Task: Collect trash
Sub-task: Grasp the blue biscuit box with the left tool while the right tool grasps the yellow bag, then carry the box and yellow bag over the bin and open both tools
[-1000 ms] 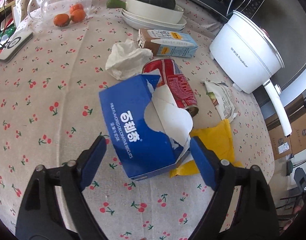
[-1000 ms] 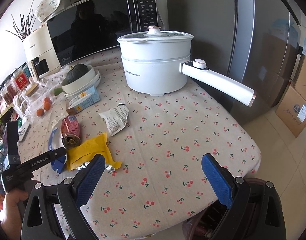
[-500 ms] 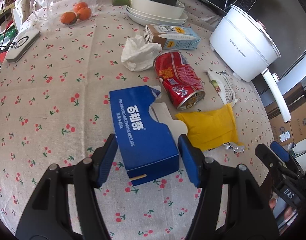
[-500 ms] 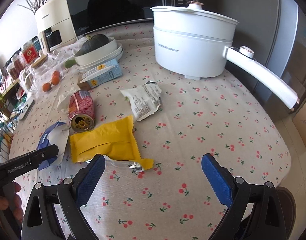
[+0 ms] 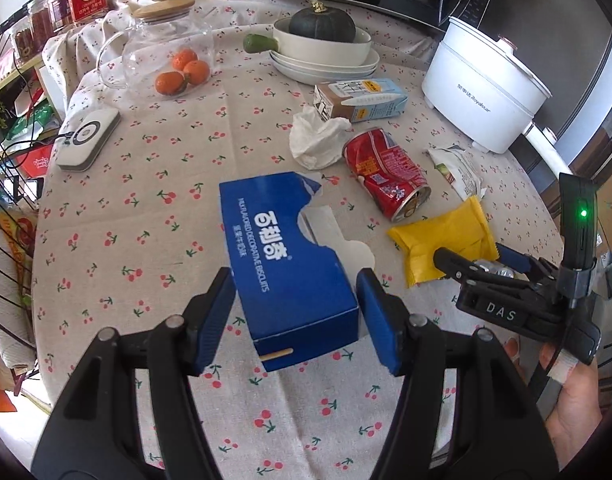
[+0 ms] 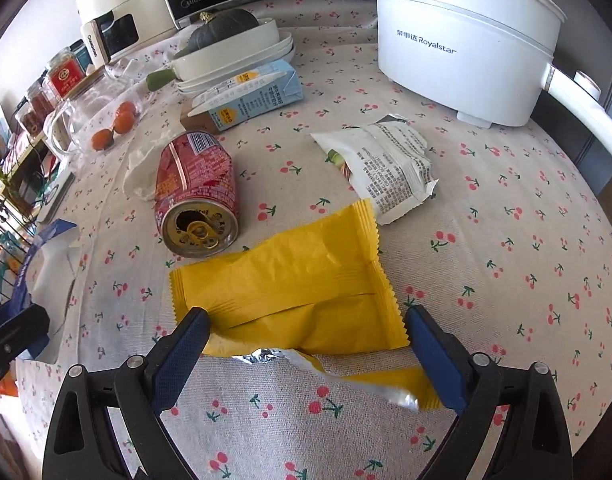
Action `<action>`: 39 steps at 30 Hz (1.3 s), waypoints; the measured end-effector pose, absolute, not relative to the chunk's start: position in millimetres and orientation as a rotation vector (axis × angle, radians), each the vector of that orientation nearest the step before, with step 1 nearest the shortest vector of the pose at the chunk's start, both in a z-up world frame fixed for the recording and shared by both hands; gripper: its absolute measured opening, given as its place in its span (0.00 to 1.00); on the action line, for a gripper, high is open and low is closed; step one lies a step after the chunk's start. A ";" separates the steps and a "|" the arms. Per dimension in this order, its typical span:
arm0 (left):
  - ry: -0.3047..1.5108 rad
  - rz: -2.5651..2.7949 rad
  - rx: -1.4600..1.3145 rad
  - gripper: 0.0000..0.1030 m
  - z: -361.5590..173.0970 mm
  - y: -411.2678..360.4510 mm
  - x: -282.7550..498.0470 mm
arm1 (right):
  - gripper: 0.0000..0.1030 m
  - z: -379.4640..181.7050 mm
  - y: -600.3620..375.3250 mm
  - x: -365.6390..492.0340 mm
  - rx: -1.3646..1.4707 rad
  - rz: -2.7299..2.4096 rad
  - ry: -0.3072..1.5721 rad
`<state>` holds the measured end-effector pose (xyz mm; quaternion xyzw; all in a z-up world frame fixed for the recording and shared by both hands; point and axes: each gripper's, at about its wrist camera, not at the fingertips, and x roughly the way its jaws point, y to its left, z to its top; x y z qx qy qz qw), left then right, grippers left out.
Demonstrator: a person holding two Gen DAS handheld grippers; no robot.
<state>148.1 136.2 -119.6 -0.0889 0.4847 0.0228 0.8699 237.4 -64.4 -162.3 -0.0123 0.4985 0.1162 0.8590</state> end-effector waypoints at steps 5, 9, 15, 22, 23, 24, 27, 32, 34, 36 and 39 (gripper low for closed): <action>1.020 0.047 -0.174 0.62 -120.9 137.2 146.1 | 0.73 -159.3 -60.4 235.6 -0.063 0.234 1.010; 1.015 0.038 -0.174 0.62 -118.9 132.3 144.9 | 0.48 -153.1 -66.9 231.5 -0.050 0.277 1.010; 0.999 0.007 -0.148 0.62 -113.1 117.3 140.7 | 0.42 -132.2 -73.7 216.6 -0.055 0.321 0.975; 0.974 -0.052 -0.129 0.62 -100.7 99.0 130.5 | 0.42 -95.2 -95.8 190.3 -0.064 0.331 0.909; 0.968 -0.062 -0.126 0.62 -98.2 95.2 128.4 | 0.42 -90.1 -101.0 186.5 -0.063 0.329 0.901; 0.963 -0.073 -0.124 0.62 -95.6 91.4 126.4 | 0.42 -85.4 -106.0 182.9 -0.060 0.326 0.894; 0.947 -0.106 -0.123 0.62 -88.2 79.1 121.4 | 0.42 -71.7 -122.2 171.7 -0.056 0.307 0.872; 0.921 -0.164 -0.115 0.62 -77.9 57.1 113.7 | 0.42 -51.8 -151.8 149.7 -0.054 0.272 0.831; 0.911 -0.185 -0.112 0.62 -74.2 49.1 110.0 | 0.42 -45.1 -163.2 140.7 -0.052 0.259 0.819; 0.901 -0.206 -0.107 0.62 -70.3 40.6 105.9 | 0.42 -39.6 -174.7 132.4 -0.045 0.248 0.810; 0.890 -0.236 -0.102 0.62 -65.6 28.3 101.1 | 0.42 -33.9 -189.9 121.3 -0.040 0.224 0.799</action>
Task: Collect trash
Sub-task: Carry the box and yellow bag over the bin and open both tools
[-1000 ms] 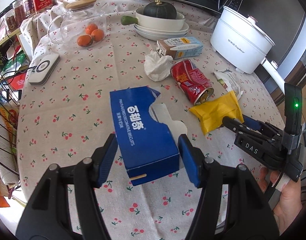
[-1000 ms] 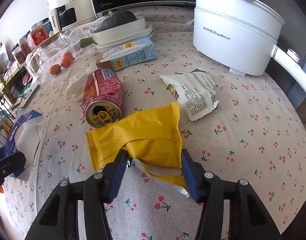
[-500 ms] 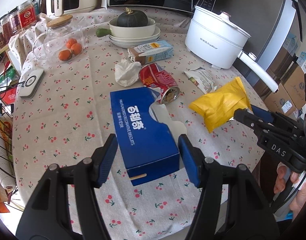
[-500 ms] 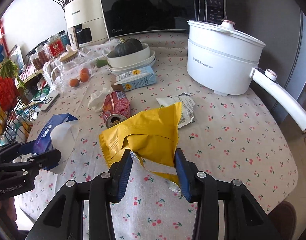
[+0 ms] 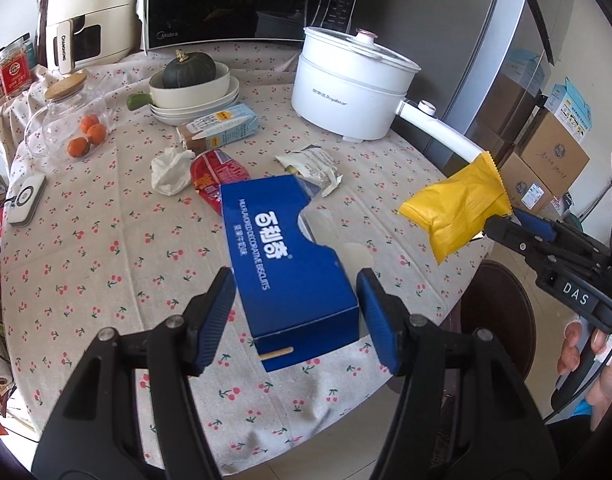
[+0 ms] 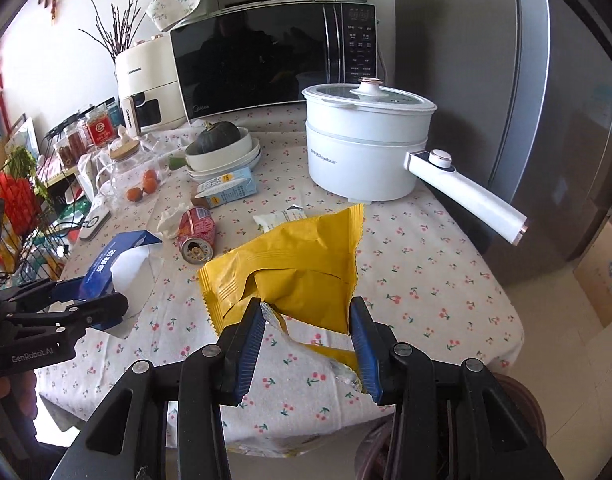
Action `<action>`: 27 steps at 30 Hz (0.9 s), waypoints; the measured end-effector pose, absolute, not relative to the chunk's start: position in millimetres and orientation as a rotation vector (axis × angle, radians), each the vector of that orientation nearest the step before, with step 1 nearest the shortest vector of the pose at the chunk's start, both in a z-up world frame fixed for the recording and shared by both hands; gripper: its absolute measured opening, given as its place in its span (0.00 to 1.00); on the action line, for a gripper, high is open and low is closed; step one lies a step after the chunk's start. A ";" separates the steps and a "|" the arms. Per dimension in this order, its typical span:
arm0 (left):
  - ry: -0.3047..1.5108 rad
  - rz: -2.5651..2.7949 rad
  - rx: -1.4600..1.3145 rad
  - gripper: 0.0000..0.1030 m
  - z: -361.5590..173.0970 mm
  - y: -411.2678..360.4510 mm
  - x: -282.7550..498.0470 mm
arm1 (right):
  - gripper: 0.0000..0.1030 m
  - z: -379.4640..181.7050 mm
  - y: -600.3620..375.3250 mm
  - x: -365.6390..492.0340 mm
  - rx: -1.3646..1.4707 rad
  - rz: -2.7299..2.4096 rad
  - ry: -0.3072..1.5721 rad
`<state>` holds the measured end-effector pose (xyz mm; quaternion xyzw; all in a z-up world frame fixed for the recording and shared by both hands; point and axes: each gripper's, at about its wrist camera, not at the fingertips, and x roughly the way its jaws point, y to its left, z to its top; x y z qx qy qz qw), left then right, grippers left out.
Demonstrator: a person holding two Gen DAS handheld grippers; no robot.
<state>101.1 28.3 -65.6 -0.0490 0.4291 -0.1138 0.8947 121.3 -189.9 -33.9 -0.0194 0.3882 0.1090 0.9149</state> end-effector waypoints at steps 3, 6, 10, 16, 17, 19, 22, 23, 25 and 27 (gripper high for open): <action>0.880 -0.266 -0.095 0.62 -62.4 15.3 95.4 | 0.42 -29.6 -207.5 109.6 -0.030 0.201 0.790; 0.873 -0.295 -0.088 0.62 -61.2 1.6 89.8 | 0.43 -28.1 -224.9 99.8 -0.021 0.173 0.788; 0.873 -0.333 -0.060 0.62 -63.7 -20.3 84.3 | 0.43 -29.2 -249.8 86.9 -0.014 0.132 0.792; 0.888 -0.387 -0.014 0.62 -72.8 -53.2 78.9 | 0.43 -38.1 -287.8 67.3 -0.013 0.064 0.819; 0.891 -0.398 -0.007 0.62 -74.5 -59.0 78.2 | 0.43 -39.9 -295.8 63.2 -0.011 0.052 0.825; 0.894 -0.421 0.008 0.62 -77.2 -71.6 75.5 | 0.43 -44.0 -310.7 56.0 -0.007 0.027 0.837; 0.898 -0.462 0.037 0.62 -81.8 -91.7 71.1 | 0.43 -53.0 -332.5 45.7 0.002 -0.005 0.868; 0.901 -0.476 0.045 0.62 -83.4 -98.8 69.5 | 0.43 -56.5 -338.5 42.6 0.002 -0.016 0.879; 0.904 -0.505 0.060 0.62 -87.0 -112.5 67.0 | 0.43 -63.6 -349.7 37.0 -0.002 -0.034 0.900; 0.905 -0.534 0.077 0.62 -90.5 -126.9 63.7 | 0.43 -71.1 -359.6 32.2 -0.004 -0.049 0.925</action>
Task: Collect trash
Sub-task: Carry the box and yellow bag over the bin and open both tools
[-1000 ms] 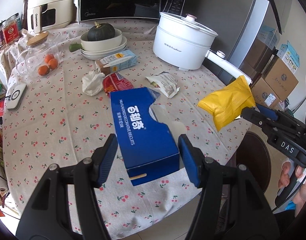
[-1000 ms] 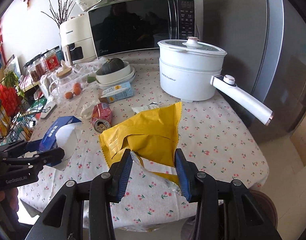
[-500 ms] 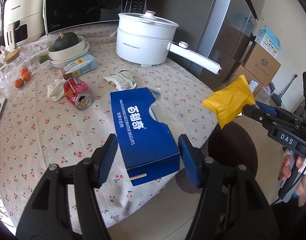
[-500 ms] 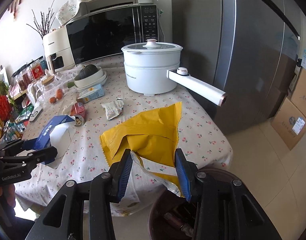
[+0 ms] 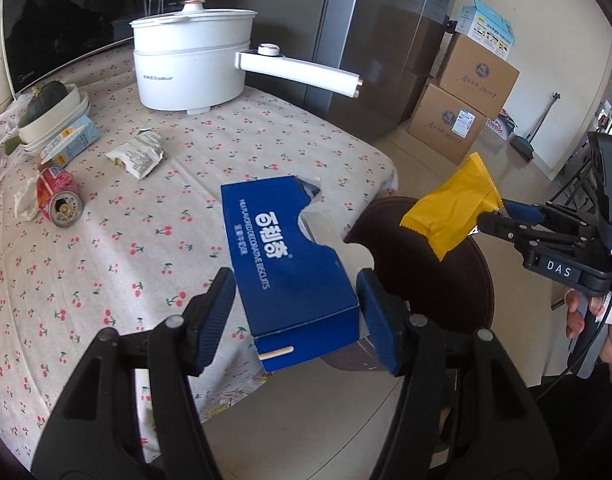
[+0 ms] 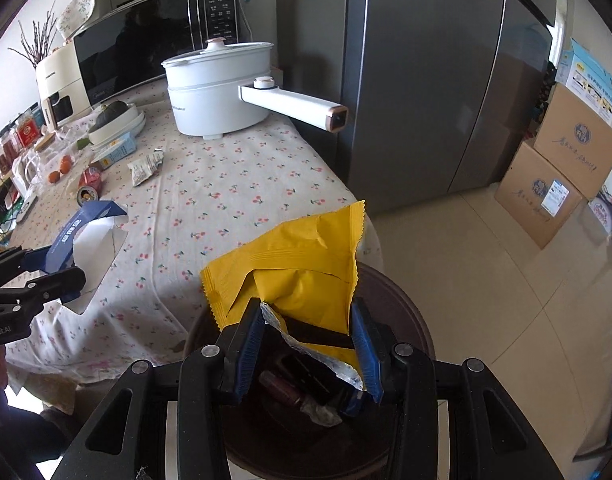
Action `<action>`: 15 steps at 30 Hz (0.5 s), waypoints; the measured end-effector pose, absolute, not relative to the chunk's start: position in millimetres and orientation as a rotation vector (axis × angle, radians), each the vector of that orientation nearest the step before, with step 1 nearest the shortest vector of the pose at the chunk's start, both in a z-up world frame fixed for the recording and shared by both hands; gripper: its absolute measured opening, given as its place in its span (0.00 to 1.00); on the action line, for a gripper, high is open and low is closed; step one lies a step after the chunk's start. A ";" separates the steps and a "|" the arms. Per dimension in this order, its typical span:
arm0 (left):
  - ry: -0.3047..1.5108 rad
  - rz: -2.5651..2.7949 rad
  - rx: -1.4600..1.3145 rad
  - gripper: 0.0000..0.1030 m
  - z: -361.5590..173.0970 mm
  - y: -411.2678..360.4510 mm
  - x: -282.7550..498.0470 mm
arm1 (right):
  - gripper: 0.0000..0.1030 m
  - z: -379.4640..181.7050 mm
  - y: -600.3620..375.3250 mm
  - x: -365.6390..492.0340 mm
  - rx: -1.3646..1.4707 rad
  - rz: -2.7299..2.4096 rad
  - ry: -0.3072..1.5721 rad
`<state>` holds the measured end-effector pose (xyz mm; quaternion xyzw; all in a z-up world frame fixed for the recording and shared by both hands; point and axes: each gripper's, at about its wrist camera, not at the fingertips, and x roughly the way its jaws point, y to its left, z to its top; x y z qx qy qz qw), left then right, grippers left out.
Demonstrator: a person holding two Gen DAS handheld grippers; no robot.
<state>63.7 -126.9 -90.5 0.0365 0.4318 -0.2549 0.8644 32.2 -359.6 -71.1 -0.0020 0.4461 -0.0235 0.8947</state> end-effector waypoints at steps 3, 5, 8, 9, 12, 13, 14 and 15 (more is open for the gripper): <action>0.905 -0.575 0.105 0.62 -95.7 -146.9 59.4 | 0.46 -84.2 -372.4 26.1 -0.010 -0.067 0.969; 0.907 -0.601 0.121 0.62 -99.8 -158.5 57.3 | 0.55 -91.4 -379.1 21.3 -0.007 -0.074 1.002; 0.911 -0.636 0.149 0.62 -106.2 -175.2 53.5 | 0.66 -95.4 -388.6 13.8 0.003 -0.081 1.016; 0.911 -0.646 0.158 0.62 -108.3 -180.3 52.6 | 0.67 -95.4 -391.2 11.8 0.000 -0.088 1.015; 0.912 -0.674 0.180 0.62 -113.9 -192.8 50.7 | 0.68 -93.4 -399.1 5.7 0.004 -0.098 1.008; 0.913 -0.683 0.185 0.62 -115.6 -196.5 50.1 | 0.68 -93.0 -401.7 4.9 0.008 -0.101 1.006; 0.914 -0.691 0.189 0.62 -117.3 -199.7 49.5 | 0.69 -92.3 -403.7 4.0 0.011 -0.104 1.005; 0.915 -0.699 0.193 0.62 -118.9 -203.0 49.0 | 0.69 -91.7 -405.3 3.4 0.013 -0.106 1.004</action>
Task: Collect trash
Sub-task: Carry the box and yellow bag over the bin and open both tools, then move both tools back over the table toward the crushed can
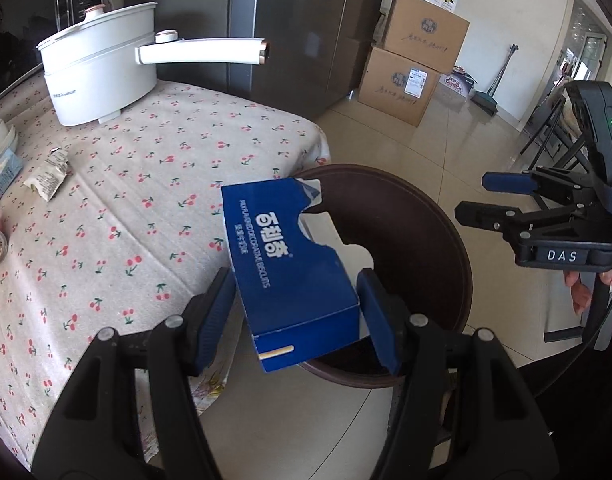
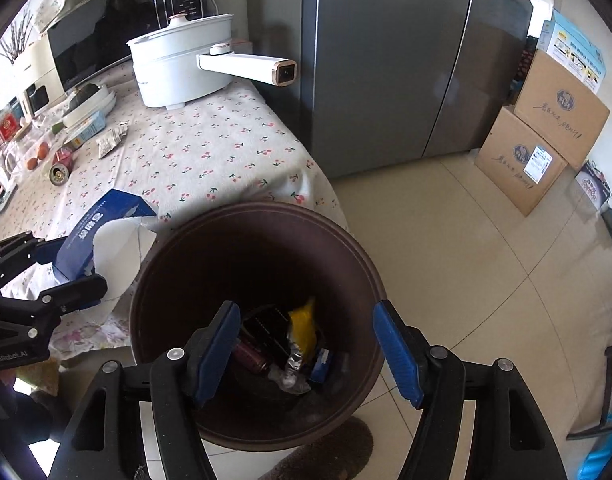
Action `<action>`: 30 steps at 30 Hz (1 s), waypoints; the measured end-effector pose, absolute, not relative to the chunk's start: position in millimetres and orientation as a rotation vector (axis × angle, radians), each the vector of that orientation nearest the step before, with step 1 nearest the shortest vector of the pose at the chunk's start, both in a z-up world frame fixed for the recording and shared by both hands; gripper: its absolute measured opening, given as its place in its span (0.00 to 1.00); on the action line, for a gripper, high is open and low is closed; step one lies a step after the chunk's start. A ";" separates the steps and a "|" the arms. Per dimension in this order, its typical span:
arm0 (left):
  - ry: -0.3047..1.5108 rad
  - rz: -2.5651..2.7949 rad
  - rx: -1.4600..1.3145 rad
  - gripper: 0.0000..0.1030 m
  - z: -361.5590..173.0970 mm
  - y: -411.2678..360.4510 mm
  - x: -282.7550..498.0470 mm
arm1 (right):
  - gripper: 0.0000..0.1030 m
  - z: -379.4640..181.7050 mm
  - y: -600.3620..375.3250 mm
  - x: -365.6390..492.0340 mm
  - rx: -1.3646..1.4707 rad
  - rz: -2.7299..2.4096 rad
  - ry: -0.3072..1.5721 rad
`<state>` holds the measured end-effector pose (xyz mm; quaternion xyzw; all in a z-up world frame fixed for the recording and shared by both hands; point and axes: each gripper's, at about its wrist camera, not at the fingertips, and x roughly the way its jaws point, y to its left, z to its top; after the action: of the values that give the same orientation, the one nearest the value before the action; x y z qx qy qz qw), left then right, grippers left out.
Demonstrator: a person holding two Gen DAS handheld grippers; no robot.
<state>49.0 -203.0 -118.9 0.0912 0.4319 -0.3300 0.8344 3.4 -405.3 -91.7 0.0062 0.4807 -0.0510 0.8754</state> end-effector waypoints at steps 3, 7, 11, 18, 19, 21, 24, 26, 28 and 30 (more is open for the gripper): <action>0.912 -0.717 0.206 0.63 -123.2 -210.0 47.6 | 0.71 -90.7 -409.9 2.4 0.015 -0.115 1.000; 0.909 -0.710 0.223 0.87 -126.6 -213.9 45.8 | 0.72 -90.4 -415.1 1.4 0.025 -0.128 0.997; 0.884 -0.647 0.283 0.93 -127.9 -213.5 44.6 | 0.72 -90.0 -418.6 1.8 0.032 -0.133 0.997; 0.913 -0.624 0.267 0.94 -129.5 -203.8 50.8 | 0.73 -88.2 -412.5 3.9 0.022 -0.125 0.995; 0.917 -0.621 0.264 0.94 -128.9 -201.8 50.9 | 0.73 -88.0 -411.3 4.6 0.020 -0.123 0.995; 0.917 -0.609 0.257 0.94 -127.2 -197.9 52.3 | 0.73 -87.9 -408.9 6.3 0.014 -0.121 0.996; 0.913 -0.582 0.249 0.98 -123.6 -189.2 54.4 | 0.77 -87.1 -405.1 9.3 0.006 -0.120 0.996; 0.907 -0.559 0.234 0.99 -120.7 -181.3 56.8 | 0.86 -85.7 -403.0 12.1 -0.005 -0.139 0.990; 0.912 -0.529 0.212 0.99 -118.3 -171.2 60.7 | 0.99 -82.2 -400.9 15.3 -0.028 -0.168 0.975; 0.920 -0.500 0.184 0.99 -116.6 -158.2 65.2 | 1.00 -77.8 -397.1 18.8 -0.040 -0.165 0.962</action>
<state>65.2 -158.2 -116.6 0.0875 0.4387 -0.2382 0.8621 18.8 -397.1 -77.8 -0.0193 0.4619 -0.0794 0.8832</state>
